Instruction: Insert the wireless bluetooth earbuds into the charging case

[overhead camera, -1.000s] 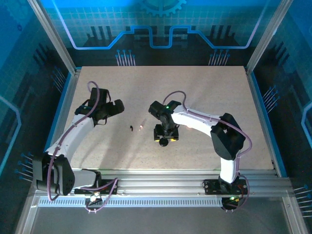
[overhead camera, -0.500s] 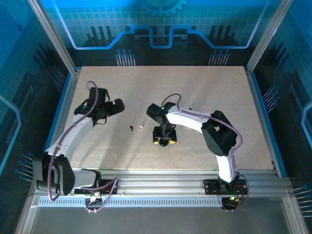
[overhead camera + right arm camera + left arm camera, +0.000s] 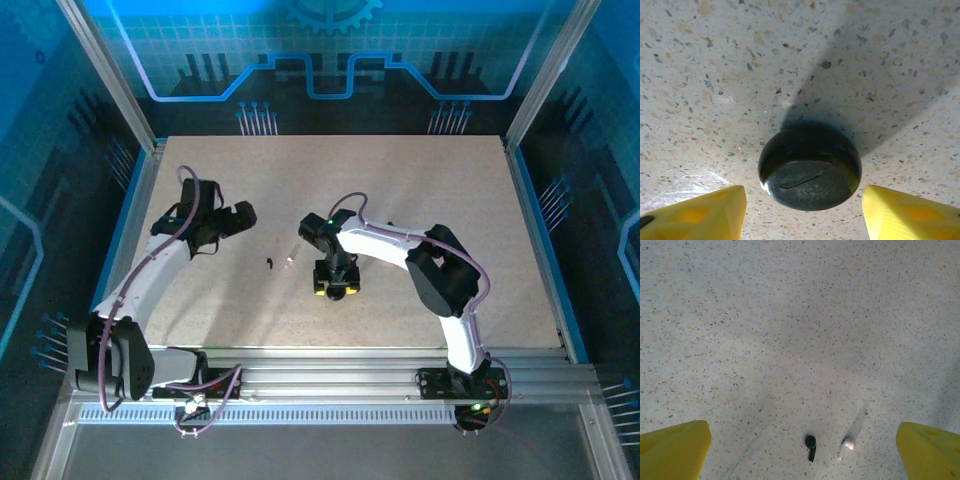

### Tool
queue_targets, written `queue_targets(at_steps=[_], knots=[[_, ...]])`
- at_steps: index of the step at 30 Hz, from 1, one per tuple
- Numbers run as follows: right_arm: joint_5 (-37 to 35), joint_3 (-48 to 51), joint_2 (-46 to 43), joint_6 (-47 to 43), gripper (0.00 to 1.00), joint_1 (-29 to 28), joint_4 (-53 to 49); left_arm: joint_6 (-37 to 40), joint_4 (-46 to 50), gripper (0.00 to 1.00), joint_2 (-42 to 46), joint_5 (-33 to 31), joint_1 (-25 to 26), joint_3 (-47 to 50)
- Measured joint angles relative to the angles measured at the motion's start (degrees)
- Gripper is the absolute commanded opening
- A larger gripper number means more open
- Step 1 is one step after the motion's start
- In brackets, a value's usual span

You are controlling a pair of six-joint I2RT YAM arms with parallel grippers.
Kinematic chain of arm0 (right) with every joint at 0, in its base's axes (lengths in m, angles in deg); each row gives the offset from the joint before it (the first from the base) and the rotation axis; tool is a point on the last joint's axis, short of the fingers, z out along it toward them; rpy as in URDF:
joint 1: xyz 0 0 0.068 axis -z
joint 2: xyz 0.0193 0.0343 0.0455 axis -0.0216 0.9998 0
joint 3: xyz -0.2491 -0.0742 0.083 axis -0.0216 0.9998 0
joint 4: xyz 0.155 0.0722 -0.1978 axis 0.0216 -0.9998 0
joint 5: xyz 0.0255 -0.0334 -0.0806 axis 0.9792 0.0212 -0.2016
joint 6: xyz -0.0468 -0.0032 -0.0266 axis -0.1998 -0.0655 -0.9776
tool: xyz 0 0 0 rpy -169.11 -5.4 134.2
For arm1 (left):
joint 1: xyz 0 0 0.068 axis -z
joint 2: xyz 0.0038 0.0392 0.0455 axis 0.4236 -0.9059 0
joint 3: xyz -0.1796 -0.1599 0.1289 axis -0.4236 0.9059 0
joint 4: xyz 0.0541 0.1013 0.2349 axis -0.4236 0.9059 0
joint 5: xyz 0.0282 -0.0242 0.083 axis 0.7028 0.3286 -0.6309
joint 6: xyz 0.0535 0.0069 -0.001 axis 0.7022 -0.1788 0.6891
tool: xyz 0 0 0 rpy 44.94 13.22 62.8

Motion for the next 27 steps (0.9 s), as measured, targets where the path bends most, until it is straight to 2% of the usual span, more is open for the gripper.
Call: queue_targets(at_steps=[16,27], knots=[[-0.42,-0.13,1.7,-1.92,0.52,0.68,0.42,-1.01,-0.42,0.98,-0.28,0.02,0.0,0.02],[-0.17,-0.42,2.16,-3.23,0.55,1.14,0.33,-1.03,-0.46,0.98,-1.4,0.04,0.0,0.02]])
